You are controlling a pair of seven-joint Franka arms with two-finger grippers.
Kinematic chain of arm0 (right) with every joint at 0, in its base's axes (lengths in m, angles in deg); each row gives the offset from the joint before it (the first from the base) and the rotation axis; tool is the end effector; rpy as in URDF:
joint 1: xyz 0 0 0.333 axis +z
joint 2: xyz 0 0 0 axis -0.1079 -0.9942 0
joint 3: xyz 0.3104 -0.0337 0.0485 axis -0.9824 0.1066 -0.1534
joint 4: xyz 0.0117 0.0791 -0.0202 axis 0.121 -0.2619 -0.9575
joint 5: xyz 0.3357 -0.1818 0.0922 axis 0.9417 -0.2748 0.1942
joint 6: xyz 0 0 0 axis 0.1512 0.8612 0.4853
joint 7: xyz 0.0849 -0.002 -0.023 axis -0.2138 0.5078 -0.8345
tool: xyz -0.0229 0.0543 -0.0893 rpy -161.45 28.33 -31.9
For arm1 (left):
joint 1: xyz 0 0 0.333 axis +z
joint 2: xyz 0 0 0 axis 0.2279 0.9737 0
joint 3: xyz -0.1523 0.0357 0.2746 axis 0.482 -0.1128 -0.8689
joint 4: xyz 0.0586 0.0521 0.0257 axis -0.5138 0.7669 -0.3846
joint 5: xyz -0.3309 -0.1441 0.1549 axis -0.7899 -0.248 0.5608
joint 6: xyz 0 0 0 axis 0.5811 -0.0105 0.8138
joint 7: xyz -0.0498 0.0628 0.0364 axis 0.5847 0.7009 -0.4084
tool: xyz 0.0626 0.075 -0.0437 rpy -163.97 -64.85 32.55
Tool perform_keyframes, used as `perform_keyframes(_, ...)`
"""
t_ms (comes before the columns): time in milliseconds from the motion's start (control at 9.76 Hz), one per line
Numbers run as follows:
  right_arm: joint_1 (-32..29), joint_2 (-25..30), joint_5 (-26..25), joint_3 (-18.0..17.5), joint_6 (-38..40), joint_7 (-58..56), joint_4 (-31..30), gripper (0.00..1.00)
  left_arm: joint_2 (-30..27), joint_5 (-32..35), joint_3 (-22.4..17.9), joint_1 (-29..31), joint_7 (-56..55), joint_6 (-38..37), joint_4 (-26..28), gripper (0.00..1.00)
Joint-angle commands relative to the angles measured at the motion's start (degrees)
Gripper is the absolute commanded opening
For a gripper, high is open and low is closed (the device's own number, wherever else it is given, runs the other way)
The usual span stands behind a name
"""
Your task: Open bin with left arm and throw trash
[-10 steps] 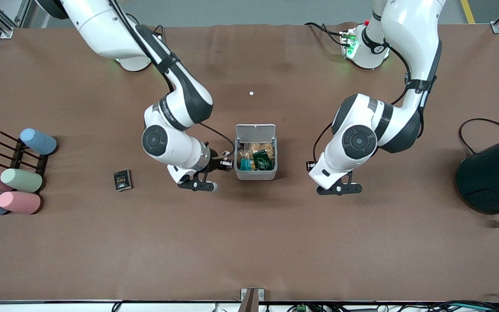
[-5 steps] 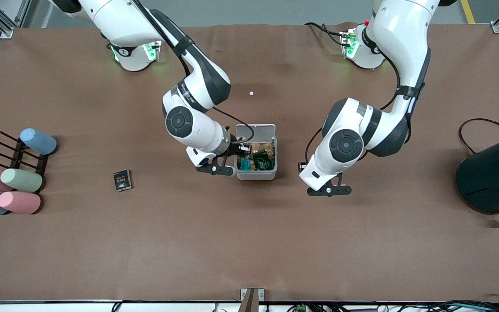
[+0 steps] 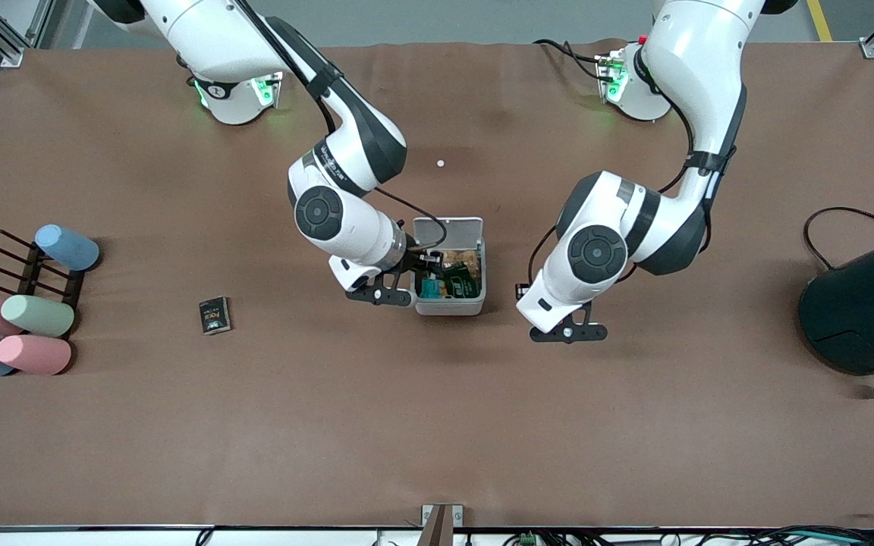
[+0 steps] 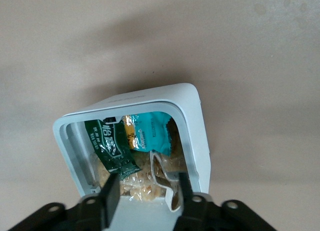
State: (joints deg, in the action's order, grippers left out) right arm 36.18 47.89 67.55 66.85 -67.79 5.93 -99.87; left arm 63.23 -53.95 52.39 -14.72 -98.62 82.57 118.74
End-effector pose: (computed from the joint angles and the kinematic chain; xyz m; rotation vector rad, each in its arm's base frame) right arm 0.5545 0.4384 0.3189 -2.7810 0.2792 0.2262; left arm 0.6046 -0.3393 0.3173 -3.1220 -0.0008 0.1977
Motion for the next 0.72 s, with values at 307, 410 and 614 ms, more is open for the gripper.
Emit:
perform_keyframes(307, -7.1, 0.9, -11.5, 2.1, 4.8, -11.2, -1.6, 0.82, 4.3, -1.7, -0.1, -7.1, -12.4, -0.5, -7.4, 0.17)
perform_keyframes(410, -9.7, 1.1, -13.3, 2.1, 4.5, -18.0, -3.4, 0.82, 5.6, -1.7, -0.1, -8.5, -14.6, -0.4, -9.4, 0.17)
perform_keyframes(614, -14.7, 1.0, -14.0, 2.2, 4.0, -29.5, -4.8, 0.82, 6.6, -1.7, -0.1, -10.8, -17.3, 0.6, -11.2, 0.17)
